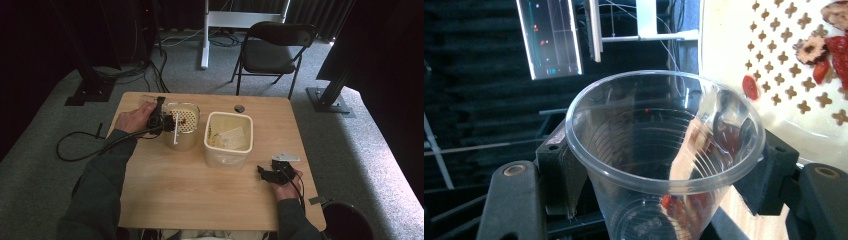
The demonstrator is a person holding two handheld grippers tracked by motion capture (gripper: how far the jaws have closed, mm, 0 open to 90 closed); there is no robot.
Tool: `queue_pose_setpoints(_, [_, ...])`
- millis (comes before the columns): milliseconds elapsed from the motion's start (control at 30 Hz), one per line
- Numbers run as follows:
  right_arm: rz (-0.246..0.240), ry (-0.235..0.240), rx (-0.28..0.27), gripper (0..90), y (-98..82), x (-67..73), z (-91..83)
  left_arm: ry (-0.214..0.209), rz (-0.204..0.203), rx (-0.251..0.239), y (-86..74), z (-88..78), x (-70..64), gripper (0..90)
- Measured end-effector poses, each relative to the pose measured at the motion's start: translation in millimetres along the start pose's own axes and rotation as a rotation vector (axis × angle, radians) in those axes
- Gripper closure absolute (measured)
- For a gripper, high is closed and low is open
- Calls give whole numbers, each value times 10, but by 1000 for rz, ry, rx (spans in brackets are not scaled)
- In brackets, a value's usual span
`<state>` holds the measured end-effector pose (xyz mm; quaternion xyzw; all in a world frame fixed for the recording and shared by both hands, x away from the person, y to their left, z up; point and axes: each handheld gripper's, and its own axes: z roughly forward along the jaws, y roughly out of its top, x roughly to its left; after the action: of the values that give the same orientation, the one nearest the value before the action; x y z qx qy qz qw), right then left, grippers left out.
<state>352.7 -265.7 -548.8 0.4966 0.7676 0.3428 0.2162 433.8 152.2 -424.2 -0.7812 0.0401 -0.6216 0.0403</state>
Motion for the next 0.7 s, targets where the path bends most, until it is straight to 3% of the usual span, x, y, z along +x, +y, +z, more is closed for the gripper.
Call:
queue_pose_setpoints(400, [0, 0, 0, 283, 0, 0, 0, 10, 59, 0, 3, -5, -62, 323])
queue_pose_setpoints(567, [0, 0, 0, 283, 0, 0, 0, 13, 49, 26, -60, 24, -33, 324])
queue_pose_setpoints(700, [0, 0, 0, 283, 0, 0, 0, 19, 54, 12, 2, 8, -31, 325])
